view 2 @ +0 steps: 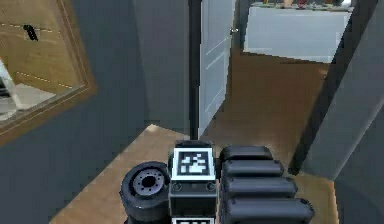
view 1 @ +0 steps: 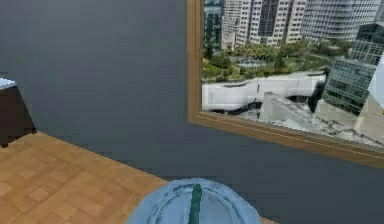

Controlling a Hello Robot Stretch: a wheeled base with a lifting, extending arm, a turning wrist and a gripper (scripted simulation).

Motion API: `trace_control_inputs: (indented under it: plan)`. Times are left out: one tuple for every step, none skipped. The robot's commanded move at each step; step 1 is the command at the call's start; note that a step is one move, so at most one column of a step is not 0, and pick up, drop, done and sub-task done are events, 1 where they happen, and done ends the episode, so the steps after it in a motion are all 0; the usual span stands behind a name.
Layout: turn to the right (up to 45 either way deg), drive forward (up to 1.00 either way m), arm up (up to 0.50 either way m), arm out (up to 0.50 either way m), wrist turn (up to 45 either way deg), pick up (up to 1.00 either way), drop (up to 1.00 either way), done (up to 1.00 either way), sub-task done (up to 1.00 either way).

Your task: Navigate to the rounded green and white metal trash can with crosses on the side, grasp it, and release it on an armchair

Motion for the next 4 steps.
trace_control_inputs:
  plan:
    - [3.0,0.0,0.0,0.0,0.0,0.0,0.0,0.0,0.0]
    - [-45.0,0.0,0.0,0.0,0.0,0.0,0.0,0.0,0.0]
    - [-45.0,0.0,0.0,0.0,0.0,0.0,0.0,0.0,0.0]
    - [-45.0,0.0,0.0,0.0,0.0,0.0,0.0,0.0,0.0]
